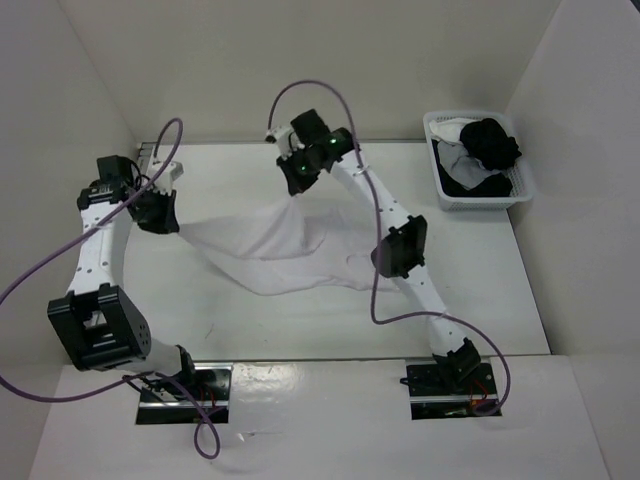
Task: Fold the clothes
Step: Flatten the tank top out
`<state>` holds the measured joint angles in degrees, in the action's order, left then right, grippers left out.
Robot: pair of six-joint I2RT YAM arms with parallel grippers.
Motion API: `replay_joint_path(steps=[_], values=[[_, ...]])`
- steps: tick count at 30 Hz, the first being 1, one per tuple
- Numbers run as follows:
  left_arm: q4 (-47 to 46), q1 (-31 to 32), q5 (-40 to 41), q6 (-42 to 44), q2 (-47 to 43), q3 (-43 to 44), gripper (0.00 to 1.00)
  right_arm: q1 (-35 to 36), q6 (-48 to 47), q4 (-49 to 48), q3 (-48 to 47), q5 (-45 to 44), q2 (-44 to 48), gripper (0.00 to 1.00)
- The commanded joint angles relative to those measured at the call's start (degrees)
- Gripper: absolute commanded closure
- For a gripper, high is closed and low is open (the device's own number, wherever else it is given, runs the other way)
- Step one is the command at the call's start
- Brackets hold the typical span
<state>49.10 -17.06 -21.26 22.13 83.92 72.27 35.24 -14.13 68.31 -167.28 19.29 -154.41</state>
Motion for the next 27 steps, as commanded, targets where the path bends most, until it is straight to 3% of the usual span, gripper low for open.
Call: replay_joint_path(steps=[1, 10, 15, 21, 27], values=[[1.0, 0.1, -5.2, -1.6, -5.3, 8.0, 1.00, -1.8, 0.5, -5.4, 3.6, -6.6, 20.3, 1.00], [1.5, 0.1, -10.7, -4.0, -7.5, 16.7, 1.00, -2.4, -2.3, -12.4, 32.6, -20.5, 46.7, 1.00], [2.1, 0.1, -14.6, -5.8, -9.3, 25.0, 1.00, -1.7, -3.0, -17.6, 42.7, -27.4, 59.5, 1.00], [2.1, 0.1, -19.2, -8.9, -12.6, 30.9, 1.00, -1.7, -3.5, -20.8, 49.2, -33.3, 66.6, 1.00], [0.3, 0.1, -20.4, -11.1, -13.9, 29.2, 1.00, -3.3, -2.4, -23.6, 53.5, -45.9, 67.7, 1.00]])
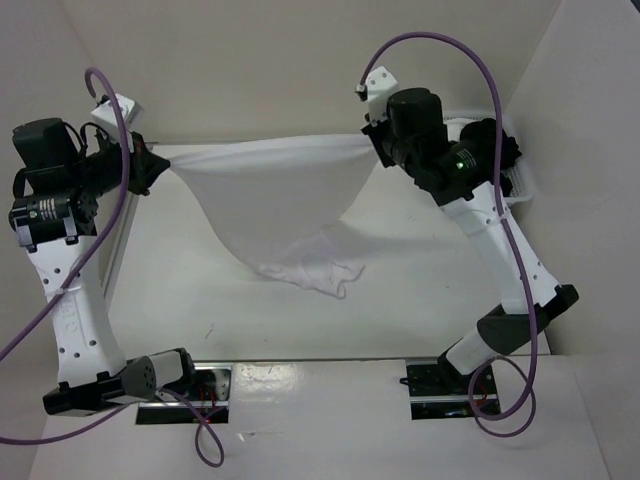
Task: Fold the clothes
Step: Flatten the tank top out
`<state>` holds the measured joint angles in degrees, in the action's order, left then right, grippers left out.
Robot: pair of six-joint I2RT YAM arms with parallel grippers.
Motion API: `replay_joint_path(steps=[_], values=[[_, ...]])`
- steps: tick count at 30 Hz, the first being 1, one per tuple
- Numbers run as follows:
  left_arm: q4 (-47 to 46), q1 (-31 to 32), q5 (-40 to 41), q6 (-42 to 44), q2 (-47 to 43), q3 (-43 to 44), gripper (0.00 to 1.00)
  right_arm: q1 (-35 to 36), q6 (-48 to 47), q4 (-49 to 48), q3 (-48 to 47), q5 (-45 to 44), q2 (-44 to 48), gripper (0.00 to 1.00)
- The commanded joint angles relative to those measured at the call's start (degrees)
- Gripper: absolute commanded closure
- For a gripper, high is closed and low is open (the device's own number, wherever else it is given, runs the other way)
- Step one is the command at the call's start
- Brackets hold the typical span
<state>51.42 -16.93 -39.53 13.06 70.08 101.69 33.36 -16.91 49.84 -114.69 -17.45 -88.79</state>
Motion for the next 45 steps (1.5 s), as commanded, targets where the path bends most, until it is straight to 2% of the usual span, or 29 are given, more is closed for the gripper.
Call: replay_joint_path(steps=[1, 4, 8, 11, 16, 21, 25, 27, 30, 32, 36, 40, 42, 45], values=[[-2.0, 0.0, -2.1, -2.1, 0.0, -1.2, 1.00, -3.0, 1.1, -5.1, 0.9, -9.2, 2.7, 1.00], [-2.6, 0.0, -1.6, -2.1, -0.7, -4.6, 1.00, -5.6, 1.6, -6.9, 5.4, -8.6, 6.9, 1.00], [-4.4, 1.6, 1.8, -2.1, -2.7, -10.1, 1.00, -9.5, 1.1, -9.7, 17.3, -7.4, 17.6, 1.00], [-4.9, 3.0, 3.5, -2.1, -3.8, -13.6, 1.00, -14.5, 1.1, -9.7, 23.4, -3.1, 22.7, 1.00], [-5.5, 6.5, 5.3, -3.2, -5.8, -15.5, 1.00, -17.6, 1.6, -5.7, 25.1, 1.4, 27.6, 1.00], [-5.5, 10.2, 7.2, -3.8, -7.9, -17.8, 1.00, -17.6, 4.6, -0.1, 23.0, 9.0, 27.5, 1.00], [-3.8, 13.8, 10.5, -3.3, -6.2, -15.3, 1.00, -17.6, 5.7, 0.4, 17.8, 12.3, 23.5, 1.00], [-3.2, 16.3, 11.9, -3.8, -4.8, -10.9, 1.00, -17.6, 5.7, 1.1, 14.8, 13.5, 19.6, 1.00], [-1.8, 19.3, 13.2, -4.4, 1.0, -4.8, 1.00, -16.1, 5.7, 1.7, 5.5, 14.2, 14.9, 1.00], [0.1, 21.1, 13.2, -5.1, 3.8, 2.5, 1.00, -14.6, 5.7, 3.3, 1.2, 14.2, 9.7, 1.00], [3.2, 24.3, 13.2, -5.9, 12.9, 14.9, 1.00, -13.1, 6.9, 6.3, -14.2, 15.0, 0.9, 1.00], [7.7, 28.2, 14.4, -5.9, 20.2, 26.5, 1.00, -13.1, 7.4, 7.8, -20.9, 16.1, -4.2, 1.00], [8.3, 29.5, 14.9, -5.9, 21.9, 29.1, 1.00, -13.1, 7.9, 7.8, -23.5, 18.3, -5.1, 1.00], [8.8, 30.2, 14.9, -5.9, 20.7, 27.7, 1.00, -12.5, 7.9, 8.5, -24.1, 21.8, -3.8, 1.00]])
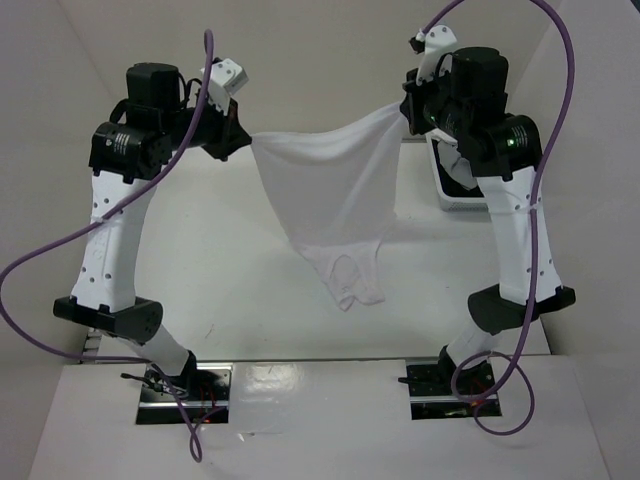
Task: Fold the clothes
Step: Flatten the tank top out
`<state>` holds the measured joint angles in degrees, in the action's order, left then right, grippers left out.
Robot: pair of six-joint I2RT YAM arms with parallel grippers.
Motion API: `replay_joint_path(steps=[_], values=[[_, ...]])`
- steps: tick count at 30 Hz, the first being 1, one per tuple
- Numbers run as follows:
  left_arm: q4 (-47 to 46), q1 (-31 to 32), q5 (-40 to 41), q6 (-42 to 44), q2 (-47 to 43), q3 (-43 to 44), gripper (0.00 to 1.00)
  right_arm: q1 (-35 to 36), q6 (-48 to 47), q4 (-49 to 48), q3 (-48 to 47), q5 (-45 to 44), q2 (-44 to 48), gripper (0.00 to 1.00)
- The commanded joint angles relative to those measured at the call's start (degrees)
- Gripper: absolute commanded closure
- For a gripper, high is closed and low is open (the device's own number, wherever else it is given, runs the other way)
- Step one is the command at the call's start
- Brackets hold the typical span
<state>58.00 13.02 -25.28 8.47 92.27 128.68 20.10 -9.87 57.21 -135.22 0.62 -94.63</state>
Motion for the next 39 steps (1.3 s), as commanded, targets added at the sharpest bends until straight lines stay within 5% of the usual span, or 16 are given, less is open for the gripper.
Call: replay_joint_path(steps=[1, 8, 14, 24, 39], values=[[1.7, 0.3, 0.7, -1.3, -2.5, -0.4, 1.00, 0.7, 0.9, 1.1, -3.6, 4.2, 4.2, 1.00], [0.4, 0.3, 0.7, 0.8, -17.6, -8.2, 1.00, 0.7, -2.5, 0.0, 4.8, 9.5, 18.0, 1.00], [0.4, -2.3, -8.9, 4.0, -24.7, -12.0, 1.00, 0.7, -4.3, -2.9, 10.3, 14.4, 26.0, 1.00], [0.5, -2.3, -10.2, 5.4, -16.5, -1.3, 1.00, 0.7, -4.9, -10.4, 11.2, 11.5, 19.8, 1.00], [-9.6, -2.3, 2.1, 0.6, -12.7, -5.5, 1.00, 0.7, -3.7, -17.7, 7.9, 0.3, 9.3, 1.00]])
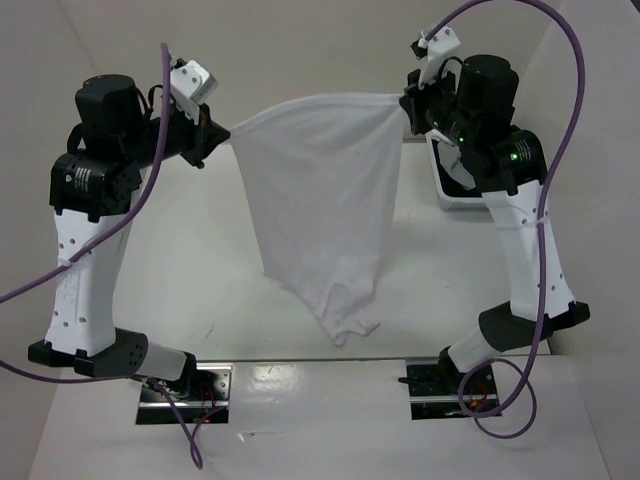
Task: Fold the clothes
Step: Flatten the tank top out
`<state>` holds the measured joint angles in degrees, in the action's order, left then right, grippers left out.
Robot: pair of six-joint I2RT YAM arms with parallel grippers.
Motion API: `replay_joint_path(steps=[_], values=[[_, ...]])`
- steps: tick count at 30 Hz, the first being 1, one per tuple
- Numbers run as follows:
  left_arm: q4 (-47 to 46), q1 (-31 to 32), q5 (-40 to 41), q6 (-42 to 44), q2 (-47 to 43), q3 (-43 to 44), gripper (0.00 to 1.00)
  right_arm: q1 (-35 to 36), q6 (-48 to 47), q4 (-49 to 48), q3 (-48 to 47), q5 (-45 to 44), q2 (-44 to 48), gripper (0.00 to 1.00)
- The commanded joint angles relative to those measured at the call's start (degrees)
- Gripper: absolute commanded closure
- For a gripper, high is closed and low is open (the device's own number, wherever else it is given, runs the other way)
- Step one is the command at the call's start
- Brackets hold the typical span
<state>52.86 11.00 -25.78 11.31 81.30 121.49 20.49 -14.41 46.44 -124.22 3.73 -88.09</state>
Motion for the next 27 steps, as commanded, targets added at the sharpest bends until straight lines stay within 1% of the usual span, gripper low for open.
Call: replay_joint_path(steps=[1, 3, 5, 9, 10, 13, 15, 16, 19, 21, 27], values=[[-4.4, -0.3, 2.6, -2.3, -2.4, 2.5, 1.00, 0.3, 0.9, -6.9, -3.7, -2.8, 3.4, 1.00], [-4.4, -0.3, 2.6, -2.3, -4.2, 3.2, 1.00, 1.0, 1.4, -6.9, -4.2, -2.8, 4.9, 1.00], [-4.4, -0.3, 1.6, -2.3, -7.2, 3.2, 1.00, 1.0, 1.4, -5.5, -4.2, -0.4, 7.3, 1.00], [-3.9, -0.3, -3.0, -0.3, -13.0, 0.7, 1.00, 1.0, 1.4, -4.2, -4.2, 7.2, 12.8, 1.00], [-3.9, -0.3, -3.0, 0.3, -15.1, 0.7, 1.00, 1.0, 1.4, -4.2, -3.5, 8.7, 14.1, 1.00], [-3.3, -0.9, -4.5, 1.0, -17.1, 0.7, 1.00, 1.0, 1.4, -3.6, -3.8, 13.4, 17.9, 1.00], [-3.3, -1.7, -5.9, 1.0, -18.3, 0.7, 1.00, -1.2, 1.4, -2.8, -4.9, 16.0, 18.9, 1.00], [-3.3, -1.7, -6.5, 1.0, -18.3, 1.5, 1.00, -1.8, 2.0, -2.3, -6.5, 18.1, 18.9, 1.00], [-2.8, -2.2, -7.0, 1.0, -16.8, 4.0, 1.00, -3.5, 3.2, -2.3, -9.8, 20.2, 17.8, 1.00], [-2.8, -2.2, -7.0, 1.0, -15.7, 6.2, 1.00, -3.5, 3.2, -2.3, -10.3, 20.2, 16.6, 1.00], [-2.8, -2.2, -6.5, 1.0, -11.7, 6.9, 1.00, -3.5, 3.7, -3.5, -10.3, 18.2, 11.5, 1.00]])
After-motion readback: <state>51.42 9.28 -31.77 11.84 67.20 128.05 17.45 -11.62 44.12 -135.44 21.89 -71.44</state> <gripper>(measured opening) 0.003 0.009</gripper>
